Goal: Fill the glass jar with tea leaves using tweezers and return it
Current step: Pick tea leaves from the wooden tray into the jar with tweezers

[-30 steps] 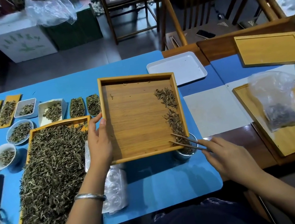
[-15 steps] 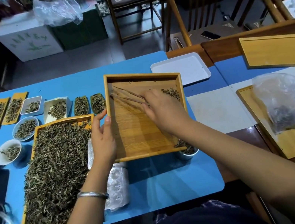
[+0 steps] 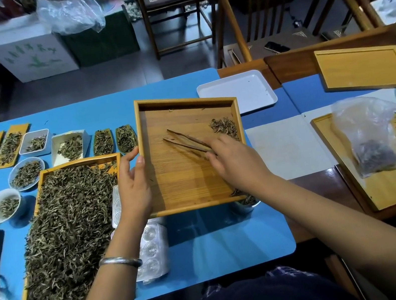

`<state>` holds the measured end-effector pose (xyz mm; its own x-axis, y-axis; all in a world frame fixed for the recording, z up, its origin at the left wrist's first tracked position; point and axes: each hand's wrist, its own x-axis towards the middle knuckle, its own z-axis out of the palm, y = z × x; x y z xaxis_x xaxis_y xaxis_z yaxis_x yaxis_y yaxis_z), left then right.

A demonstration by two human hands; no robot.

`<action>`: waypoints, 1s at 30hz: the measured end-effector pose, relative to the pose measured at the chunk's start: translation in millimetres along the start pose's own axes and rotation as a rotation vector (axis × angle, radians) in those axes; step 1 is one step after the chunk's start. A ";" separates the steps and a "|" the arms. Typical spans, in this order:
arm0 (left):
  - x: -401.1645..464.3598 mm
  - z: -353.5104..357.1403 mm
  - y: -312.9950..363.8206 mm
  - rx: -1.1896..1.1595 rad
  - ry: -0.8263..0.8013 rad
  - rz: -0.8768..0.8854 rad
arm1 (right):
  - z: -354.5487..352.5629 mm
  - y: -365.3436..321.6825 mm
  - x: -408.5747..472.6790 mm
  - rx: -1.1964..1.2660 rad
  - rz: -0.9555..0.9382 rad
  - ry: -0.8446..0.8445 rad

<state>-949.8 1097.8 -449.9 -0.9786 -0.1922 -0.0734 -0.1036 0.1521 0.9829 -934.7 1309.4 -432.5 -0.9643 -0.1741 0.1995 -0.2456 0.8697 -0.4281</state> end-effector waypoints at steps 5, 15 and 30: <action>0.7 1.0 1.0 0.007 0.002 0.019 | -0.9 -10.5 16.6 0.015 -0.051 0.055; 1.4 -0.9 -3.2 -0.007 -0.006 0.006 | 2.1 12.4 -34.1 0.032 0.022 -0.097; 3.1 -1.0 -5.5 -0.021 0.003 0.032 | -25.9 1.2 -25.6 0.047 -0.007 0.012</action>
<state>-952.1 1095.4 -455.3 -0.9808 -0.1908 -0.0412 -0.0683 0.1379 0.9881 -907.8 1326.9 -415.3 -0.9614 -0.1746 0.2128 -0.2572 0.8455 -0.4679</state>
